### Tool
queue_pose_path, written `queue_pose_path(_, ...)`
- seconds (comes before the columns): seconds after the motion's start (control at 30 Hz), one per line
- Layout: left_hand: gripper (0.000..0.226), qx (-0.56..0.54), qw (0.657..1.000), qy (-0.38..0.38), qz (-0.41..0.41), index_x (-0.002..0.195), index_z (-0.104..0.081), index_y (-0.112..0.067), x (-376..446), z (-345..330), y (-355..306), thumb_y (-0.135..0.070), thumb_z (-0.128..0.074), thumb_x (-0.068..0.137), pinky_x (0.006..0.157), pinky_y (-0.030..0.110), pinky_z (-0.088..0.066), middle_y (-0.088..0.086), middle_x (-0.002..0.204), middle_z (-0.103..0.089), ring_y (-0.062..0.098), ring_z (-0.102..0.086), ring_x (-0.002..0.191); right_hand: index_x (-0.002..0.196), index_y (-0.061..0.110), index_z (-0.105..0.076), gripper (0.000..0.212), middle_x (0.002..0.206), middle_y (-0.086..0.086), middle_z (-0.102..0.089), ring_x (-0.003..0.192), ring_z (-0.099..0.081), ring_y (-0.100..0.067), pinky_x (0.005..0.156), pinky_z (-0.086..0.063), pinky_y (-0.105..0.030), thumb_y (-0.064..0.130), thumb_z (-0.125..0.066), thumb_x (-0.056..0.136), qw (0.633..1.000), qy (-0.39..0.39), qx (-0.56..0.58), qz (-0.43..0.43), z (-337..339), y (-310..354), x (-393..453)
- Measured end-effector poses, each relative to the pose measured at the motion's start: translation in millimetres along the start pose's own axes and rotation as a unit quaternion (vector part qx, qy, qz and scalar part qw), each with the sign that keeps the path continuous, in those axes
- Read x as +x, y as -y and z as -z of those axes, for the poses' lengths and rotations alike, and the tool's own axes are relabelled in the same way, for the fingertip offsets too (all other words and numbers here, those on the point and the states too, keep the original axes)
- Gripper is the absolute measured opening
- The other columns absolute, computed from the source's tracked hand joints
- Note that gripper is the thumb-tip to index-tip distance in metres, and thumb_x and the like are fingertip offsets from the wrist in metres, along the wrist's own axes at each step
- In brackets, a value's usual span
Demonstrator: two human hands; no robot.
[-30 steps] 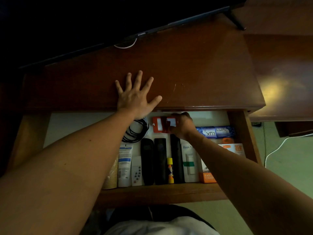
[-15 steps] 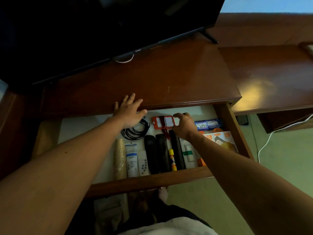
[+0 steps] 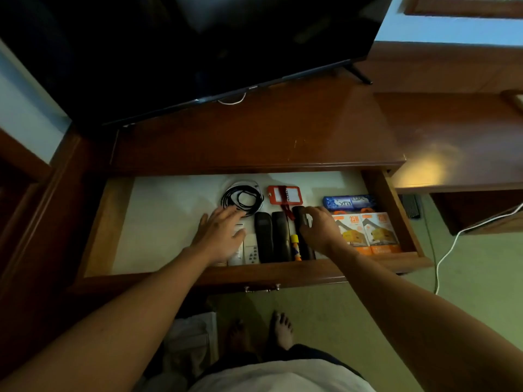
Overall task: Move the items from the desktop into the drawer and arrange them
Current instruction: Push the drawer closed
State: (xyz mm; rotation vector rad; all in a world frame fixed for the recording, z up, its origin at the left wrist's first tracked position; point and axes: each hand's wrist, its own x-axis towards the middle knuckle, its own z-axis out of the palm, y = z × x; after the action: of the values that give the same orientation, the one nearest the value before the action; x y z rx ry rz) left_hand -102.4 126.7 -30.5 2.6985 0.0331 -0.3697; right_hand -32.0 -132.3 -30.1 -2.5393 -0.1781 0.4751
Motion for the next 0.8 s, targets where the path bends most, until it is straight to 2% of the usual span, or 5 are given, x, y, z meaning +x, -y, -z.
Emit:
queue_pose_path(0.2,0.059,0.047,0.997,0.043,0.043,0.154,-0.027,-0.035,-43.0,-47.6,-0.1,-0.059,-0.025,0.100,0.119,0.058,-0.007,-0.003,0.165,-0.019,0.024,-0.013,0.152,0.130,0.021,-0.056,0.031,0.132,-0.006,-0.055,0.117,-0.053,-0.020,0.098,-0.048,-0.039,0.031,-0.048,0.102,0.998,0.015,-0.029,0.059,-8.3,-28.0,-33.1)
queue_pose_path(0.37,0.077,0.114,0.993,0.027,0.022,0.154,-0.026,-0.036,-68.7,-68.1,2.0,-0.074,-0.004,0.091,0.121,0.057,-0.006,-0.003,0.165,-0.021,0.025,-0.013,0.152,0.128,0.037,-0.053,0.055,0.139,0.005,-0.050,0.134,-0.042,-0.020,0.111,-0.026,-0.063,0.064,-0.016,0.098,0.986,0.083,-0.124,0.078,-14.4,-54.6,-59.3)
queue_pose_path(0.53,0.087,0.159,0.986,0.025,-0.042,0.157,-0.017,-0.032,-77.3,-69.8,9.2,-0.084,-0.013,0.087,0.122,0.051,-0.004,-0.001,0.167,-0.013,0.024,-0.010,0.153,0.156,0.036,-0.018,0.093,0.167,0.002,-0.008,0.153,0.000,-0.028,0.115,0.005,-0.066,0.089,-0.008,0.080,0.958,0.100,-0.233,0.135,-15.3,-76.5,-74.5)
queue_pose_path(0.63,0.095,0.196,0.980,0.003,-0.017,0.159,-0.004,-0.032,-80.9,-73.6,14.1,-0.086,-0.006,0.081,0.122,0.055,-0.001,0.003,0.168,-0.001,0.027,-0.002,0.154,0.158,0.036,0.006,0.099,0.165,0.000,0.017,0.150,0.019,-0.032,0.113,0.013,-0.067,0.091,-0.013,0.078,0.948,0.091,-0.271,0.142,-15.3,-84.8,-80.1)
queue_pose_path(0.8,0.107,0.203,0.978,-0.048,0.026,0.156,0.017,-0.026,-83.5,-77.0,12.2,-0.090,-0.011,0.076,0.118,0.056,0.014,0.012,0.163,0.022,0.033,0.018,0.151,0.155,0.034,0.021,0.096,0.161,0.000,0.031,0.145,0.031,-0.034,0.111,0.017,-0.067,0.086,-0.019,0.084,0.953,0.040,-0.270,0.127,-22.0,-91.1,-81.4)
